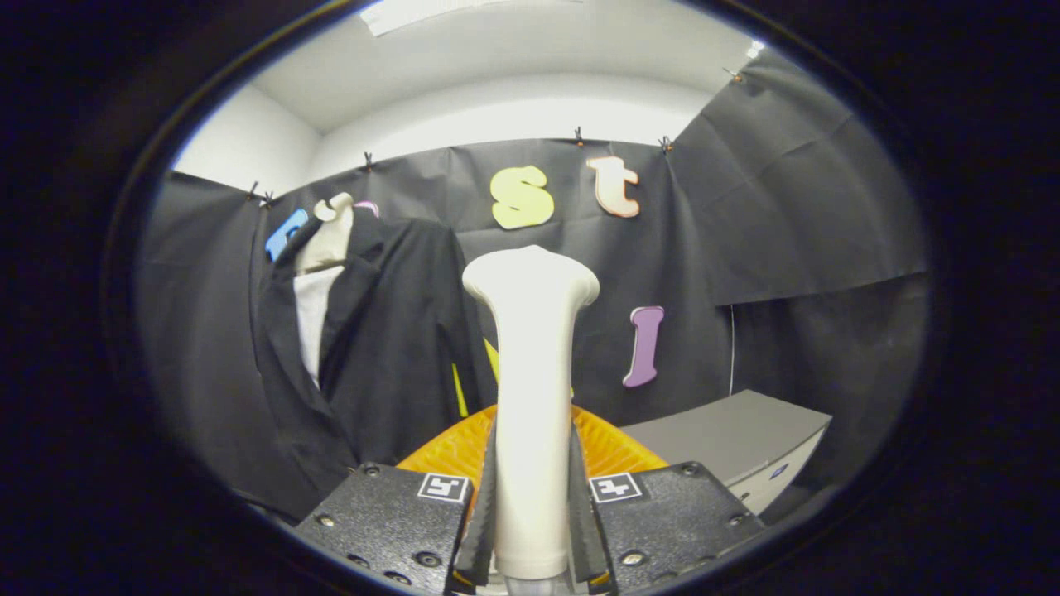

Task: Iron the clothes twice with a garment steamer, once on the left side and once on the right side.

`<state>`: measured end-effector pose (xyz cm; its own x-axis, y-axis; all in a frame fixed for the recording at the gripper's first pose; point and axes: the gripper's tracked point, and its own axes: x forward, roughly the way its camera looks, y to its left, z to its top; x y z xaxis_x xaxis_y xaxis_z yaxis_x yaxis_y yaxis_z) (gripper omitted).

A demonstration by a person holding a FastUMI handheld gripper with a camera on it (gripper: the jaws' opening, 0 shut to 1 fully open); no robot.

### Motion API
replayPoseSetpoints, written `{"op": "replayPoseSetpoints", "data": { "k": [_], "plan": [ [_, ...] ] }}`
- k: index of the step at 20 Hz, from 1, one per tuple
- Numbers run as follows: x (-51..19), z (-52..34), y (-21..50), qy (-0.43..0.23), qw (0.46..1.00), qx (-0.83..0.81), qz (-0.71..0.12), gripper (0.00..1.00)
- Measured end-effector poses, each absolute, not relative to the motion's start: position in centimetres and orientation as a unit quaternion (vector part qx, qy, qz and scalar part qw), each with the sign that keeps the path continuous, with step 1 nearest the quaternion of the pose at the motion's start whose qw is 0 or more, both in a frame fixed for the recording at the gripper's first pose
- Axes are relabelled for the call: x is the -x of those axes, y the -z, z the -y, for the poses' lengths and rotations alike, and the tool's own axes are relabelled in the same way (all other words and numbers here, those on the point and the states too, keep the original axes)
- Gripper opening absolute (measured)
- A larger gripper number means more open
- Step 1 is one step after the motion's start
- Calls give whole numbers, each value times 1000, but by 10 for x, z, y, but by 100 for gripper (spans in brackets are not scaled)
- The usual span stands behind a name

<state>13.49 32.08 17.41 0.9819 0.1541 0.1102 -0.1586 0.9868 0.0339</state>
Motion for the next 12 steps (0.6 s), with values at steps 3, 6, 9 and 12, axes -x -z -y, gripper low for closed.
{"op": "replayPoseSetpoints", "data": {
  "k": [3,6,9,12],
  "plan": [
    [-115,-358,-199,-80,992,-20,92,40],
    [-107,-385,-221,-86,990,4,116,40],
    [-108,-408,-237,-99,986,9,136,40],
    [-119,-427,-235,-122,983,13,139,39]
  ]
}}
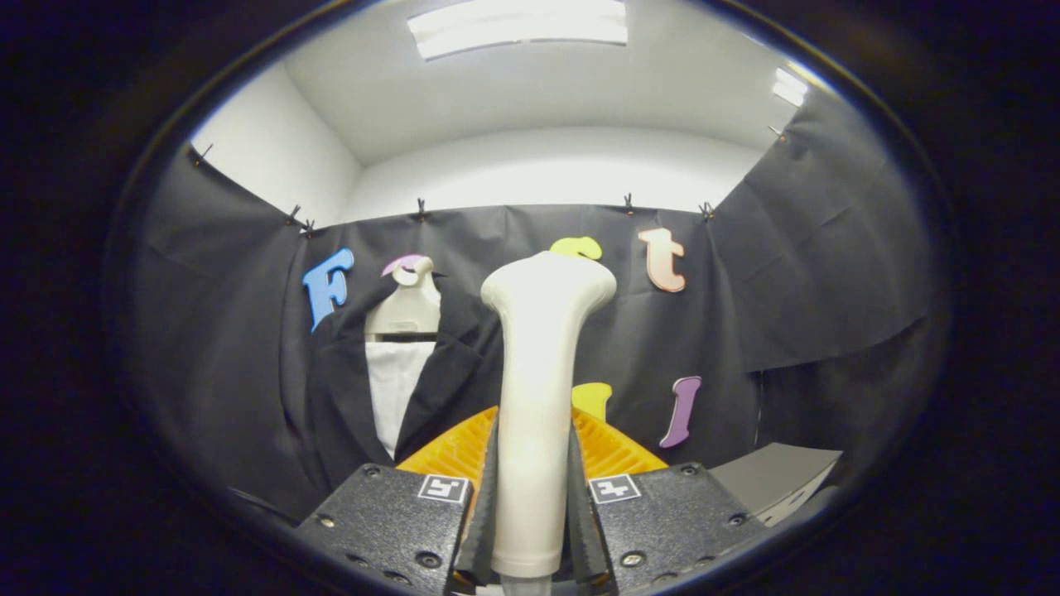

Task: Iron the clothes twice with a garment steamer, once on the left side and once on the right side.

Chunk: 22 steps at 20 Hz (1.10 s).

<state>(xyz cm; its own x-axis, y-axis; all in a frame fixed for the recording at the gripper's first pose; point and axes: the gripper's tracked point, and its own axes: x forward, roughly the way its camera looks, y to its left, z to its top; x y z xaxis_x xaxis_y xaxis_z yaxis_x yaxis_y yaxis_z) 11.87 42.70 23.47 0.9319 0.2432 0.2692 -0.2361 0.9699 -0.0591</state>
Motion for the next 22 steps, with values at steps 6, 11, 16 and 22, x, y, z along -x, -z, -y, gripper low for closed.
{"op": "replayPoseSetpoints", "data": {
  "k": [6,11,16,22],
  "plan": [
    [-149,-454,-182,-153,985,20,80,40],
    [-144,-459,-128,-179,982,46,44,40],
    [-138,-447,-85,-187,980,65,4,40],
    [-127,-430,-44,-187,978,82,-35,40]
  ]
}}
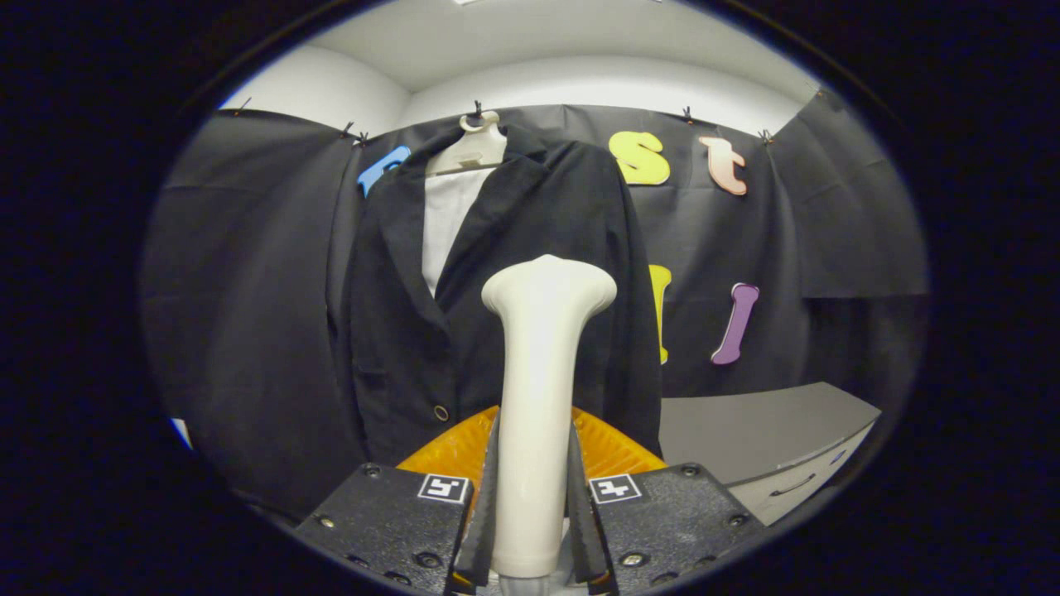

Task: Iron the clothes twice with a garment steamer, once on the left side and once on the right side.

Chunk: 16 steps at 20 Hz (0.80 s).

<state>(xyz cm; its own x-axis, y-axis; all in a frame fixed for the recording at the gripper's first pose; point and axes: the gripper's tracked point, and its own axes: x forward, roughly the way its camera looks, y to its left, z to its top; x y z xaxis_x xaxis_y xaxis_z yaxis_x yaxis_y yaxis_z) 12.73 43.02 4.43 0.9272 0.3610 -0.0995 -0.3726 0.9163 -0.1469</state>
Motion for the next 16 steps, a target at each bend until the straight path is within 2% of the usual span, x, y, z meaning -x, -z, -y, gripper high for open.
{"op": "replayPoseSetpoints", "data": {
  "k": [16],
  "plan": [
    [-113,-358,45,-151,970,127,-139,40]
  ]
}}
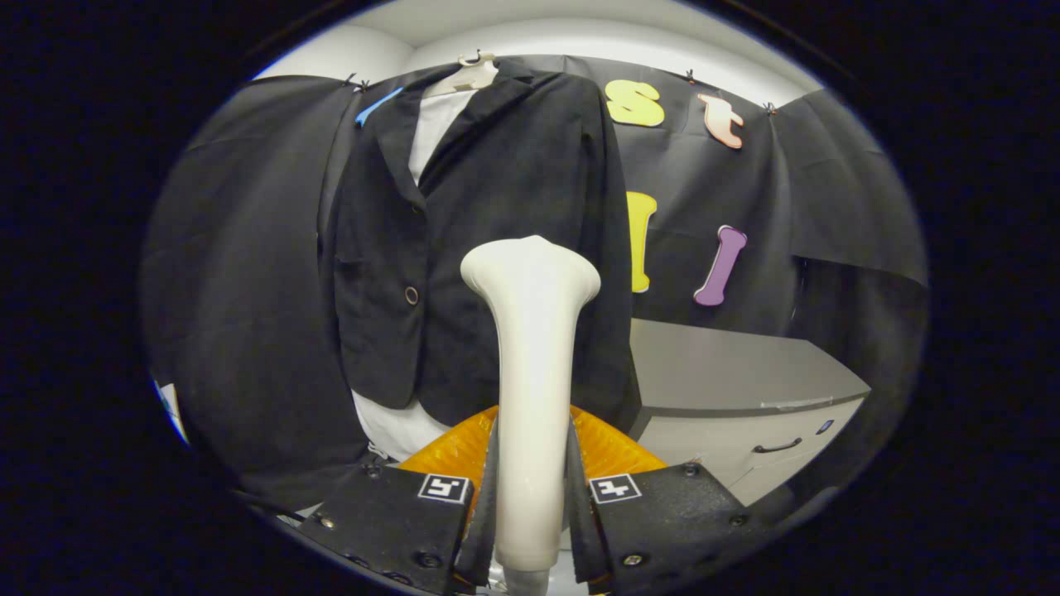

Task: Iron the clothes twice with a garment steamer, once on the left side and once on the right side.

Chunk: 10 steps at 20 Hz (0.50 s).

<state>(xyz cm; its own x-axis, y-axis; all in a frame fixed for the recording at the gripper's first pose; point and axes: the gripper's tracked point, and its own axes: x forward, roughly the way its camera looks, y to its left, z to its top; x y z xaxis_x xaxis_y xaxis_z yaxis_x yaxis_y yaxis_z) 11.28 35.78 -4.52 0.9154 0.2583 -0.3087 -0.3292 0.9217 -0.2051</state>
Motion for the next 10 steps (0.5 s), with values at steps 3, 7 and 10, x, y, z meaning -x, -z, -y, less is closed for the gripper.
{"op": "replayPoseSetpoints", "data": {
  "k": [3,7,10],
  "plan": [
    [-112,-351,63,-146,968,134,-154,39],
    [-110,-343,90,-143,963,144,-174,39],
    [-108,-341,111,-144,960,148,-189,39]
  ]
}}
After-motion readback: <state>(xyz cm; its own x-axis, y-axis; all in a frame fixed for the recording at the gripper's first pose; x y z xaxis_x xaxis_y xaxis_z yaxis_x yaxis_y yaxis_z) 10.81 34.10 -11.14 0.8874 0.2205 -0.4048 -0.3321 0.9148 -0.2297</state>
